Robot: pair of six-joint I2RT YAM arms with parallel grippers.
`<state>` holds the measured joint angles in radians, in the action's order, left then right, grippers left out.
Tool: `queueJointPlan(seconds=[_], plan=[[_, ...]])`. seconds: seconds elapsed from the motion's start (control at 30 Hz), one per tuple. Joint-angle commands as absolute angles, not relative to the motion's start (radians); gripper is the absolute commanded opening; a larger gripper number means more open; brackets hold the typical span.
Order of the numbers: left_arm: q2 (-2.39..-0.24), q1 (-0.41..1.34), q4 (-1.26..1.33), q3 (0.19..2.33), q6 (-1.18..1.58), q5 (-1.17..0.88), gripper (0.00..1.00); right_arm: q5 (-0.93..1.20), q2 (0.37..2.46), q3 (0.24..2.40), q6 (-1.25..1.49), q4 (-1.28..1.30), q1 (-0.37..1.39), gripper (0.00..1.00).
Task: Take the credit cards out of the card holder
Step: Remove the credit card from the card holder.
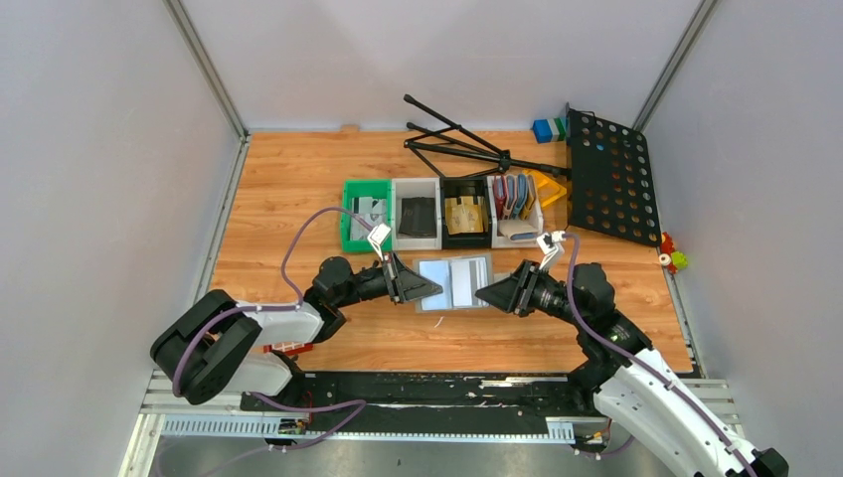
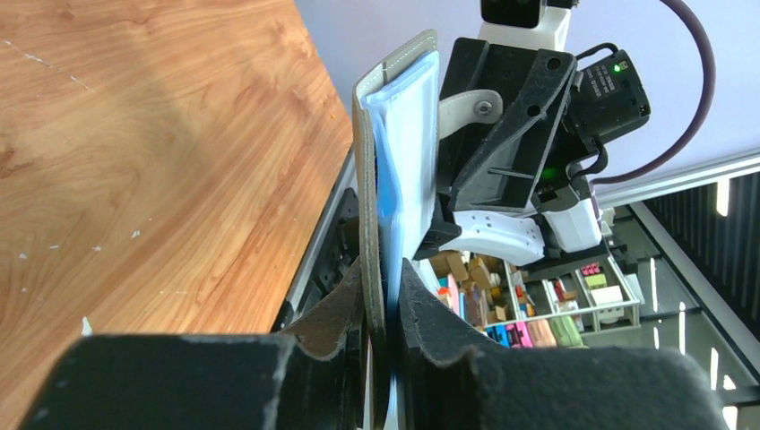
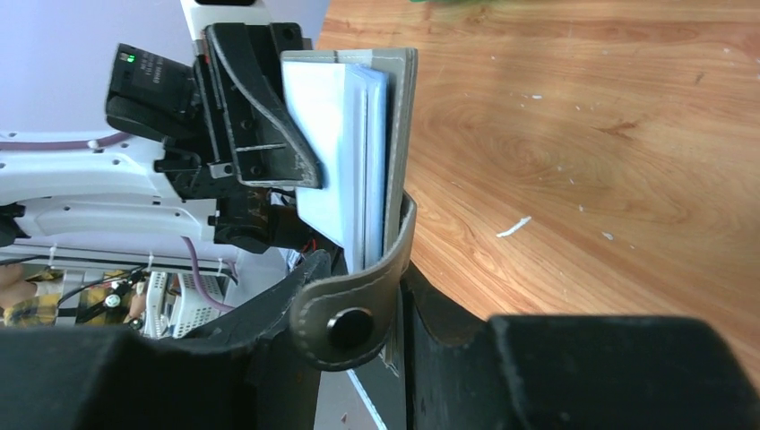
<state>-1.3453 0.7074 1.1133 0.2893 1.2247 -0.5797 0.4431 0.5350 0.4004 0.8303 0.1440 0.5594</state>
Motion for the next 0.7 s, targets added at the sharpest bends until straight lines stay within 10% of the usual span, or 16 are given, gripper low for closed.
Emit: queueJointPlan(seconds=[0.0,0.67], plan=[[-1.281,0.712,1.059,0.333,1.161,-0.582,0.18,0.389,0.515,0.449,0.774,0.219,0.563,0.31],[-1.258,0.712,0.995,0.344,1.130,-0.590,0.16,0.384,0.496,0.469,0.727,0.254,0.561,0.17]])
